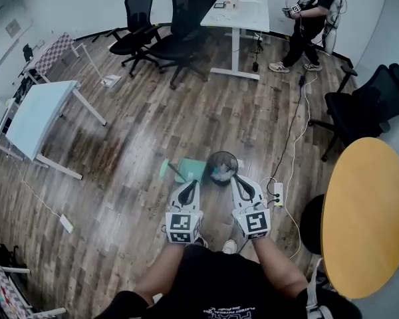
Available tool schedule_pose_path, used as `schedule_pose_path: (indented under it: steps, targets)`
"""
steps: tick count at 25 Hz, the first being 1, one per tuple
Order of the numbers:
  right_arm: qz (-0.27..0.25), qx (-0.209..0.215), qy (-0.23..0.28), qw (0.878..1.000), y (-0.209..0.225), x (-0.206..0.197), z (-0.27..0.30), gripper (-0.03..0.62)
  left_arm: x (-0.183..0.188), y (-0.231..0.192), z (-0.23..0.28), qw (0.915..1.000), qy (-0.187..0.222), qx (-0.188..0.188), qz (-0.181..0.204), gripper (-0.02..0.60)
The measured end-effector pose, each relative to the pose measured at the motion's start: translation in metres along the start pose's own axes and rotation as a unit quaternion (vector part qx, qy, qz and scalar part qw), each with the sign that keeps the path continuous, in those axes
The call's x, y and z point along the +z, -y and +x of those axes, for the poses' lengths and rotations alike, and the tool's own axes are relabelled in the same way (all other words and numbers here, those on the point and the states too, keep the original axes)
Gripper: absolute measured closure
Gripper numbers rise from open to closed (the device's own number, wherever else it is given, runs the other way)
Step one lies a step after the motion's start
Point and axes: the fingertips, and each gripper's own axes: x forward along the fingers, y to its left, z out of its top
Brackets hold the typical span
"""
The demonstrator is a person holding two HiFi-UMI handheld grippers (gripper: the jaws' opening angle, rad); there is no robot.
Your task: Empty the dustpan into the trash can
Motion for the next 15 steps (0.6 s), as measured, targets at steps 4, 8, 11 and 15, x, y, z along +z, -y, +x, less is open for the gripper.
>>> schedule_pose_path:
  steps: [4,8,11,15]
  targets:
    - [0.000,-0.004,0.003,1.000,0.001,0.002,-0.008,0.571,0.000,0.006,-0.004,1.0000,-0.002,-0.003,0.006,0.557]
    - [0.002,-0.003,0.007,1.000,0.005,0.004,-0.010,0.571,0.003,0.011,-0.002,0.9999,-0.003,-0.005,0.012,0.557]
    - [0.001,-0.003,0.011,1.000,0.010,0.006,-0.009,0.571,0.006,0.014,0.002,0.9998,-0.003,-0.006,0.017,0.557]
    - [-0.002,-0.001,0.017,1.000,0.014,0.008,-0.009,0.571,0.006,0.018,0.005,0.9998,-0.001,-0.005,0.021,0.557]
